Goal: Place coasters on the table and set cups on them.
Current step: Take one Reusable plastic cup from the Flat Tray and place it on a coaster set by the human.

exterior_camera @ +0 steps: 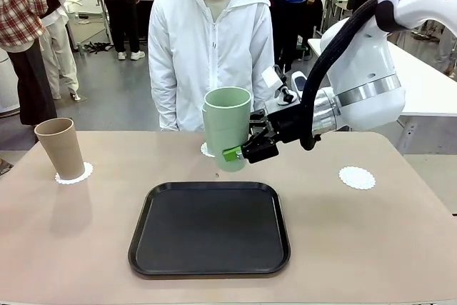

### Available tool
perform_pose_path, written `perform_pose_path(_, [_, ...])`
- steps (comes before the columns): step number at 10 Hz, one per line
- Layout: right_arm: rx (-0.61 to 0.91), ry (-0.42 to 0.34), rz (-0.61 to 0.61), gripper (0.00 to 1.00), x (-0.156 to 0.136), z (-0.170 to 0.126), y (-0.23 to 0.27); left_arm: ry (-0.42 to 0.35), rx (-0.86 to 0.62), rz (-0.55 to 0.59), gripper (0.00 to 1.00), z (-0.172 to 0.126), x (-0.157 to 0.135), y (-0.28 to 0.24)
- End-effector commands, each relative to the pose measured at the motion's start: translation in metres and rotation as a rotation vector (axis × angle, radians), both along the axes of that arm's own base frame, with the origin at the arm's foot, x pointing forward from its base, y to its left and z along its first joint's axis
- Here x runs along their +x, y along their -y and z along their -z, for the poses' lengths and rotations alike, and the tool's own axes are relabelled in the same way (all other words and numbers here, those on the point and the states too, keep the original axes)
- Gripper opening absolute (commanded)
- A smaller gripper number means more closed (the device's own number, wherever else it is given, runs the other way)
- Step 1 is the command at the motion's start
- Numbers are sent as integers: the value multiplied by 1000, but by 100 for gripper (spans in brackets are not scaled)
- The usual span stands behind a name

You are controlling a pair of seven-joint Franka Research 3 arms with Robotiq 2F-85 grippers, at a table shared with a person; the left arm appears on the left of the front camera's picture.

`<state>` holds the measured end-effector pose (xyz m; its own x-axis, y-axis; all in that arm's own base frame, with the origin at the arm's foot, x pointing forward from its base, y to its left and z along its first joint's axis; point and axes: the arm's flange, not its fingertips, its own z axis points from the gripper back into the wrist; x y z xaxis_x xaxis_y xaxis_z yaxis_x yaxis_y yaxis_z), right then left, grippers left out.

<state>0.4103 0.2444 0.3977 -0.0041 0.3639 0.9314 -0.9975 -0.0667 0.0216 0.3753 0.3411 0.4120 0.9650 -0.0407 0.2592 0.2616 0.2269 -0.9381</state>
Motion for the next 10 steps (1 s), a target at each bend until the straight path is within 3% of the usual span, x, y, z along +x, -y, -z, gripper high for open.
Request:
perform_pose_path(1, [13, 25, -18, 21, -3, -8, -4, -4, 6, -5, 100, -1, -1, 0])
perform_pose_path(4, [13, 25, -18, 21, -3, -8, -4, -4, 6, -5, 100, -1, -1, 0])
perform_pose_path(5, [2, 13, -10, 81, -2, -6, -4, -4, 6, -5, 100, -1, -1, 0])
perform_pose_path(6, [46, -30, -41, 81, 24, -3, 27, -4, 6, -5, 100, -1, -1, 0])
perform_pose_path(8, [15, 1, 72, 81, 55, -3, 97, -4, 6, -5, 100, -1, -1, 0])
perform_pose_path(10, [41, -2, 237, 81, 68, -6, 186, -4, 6, -5, 100, -1, -1, 0])
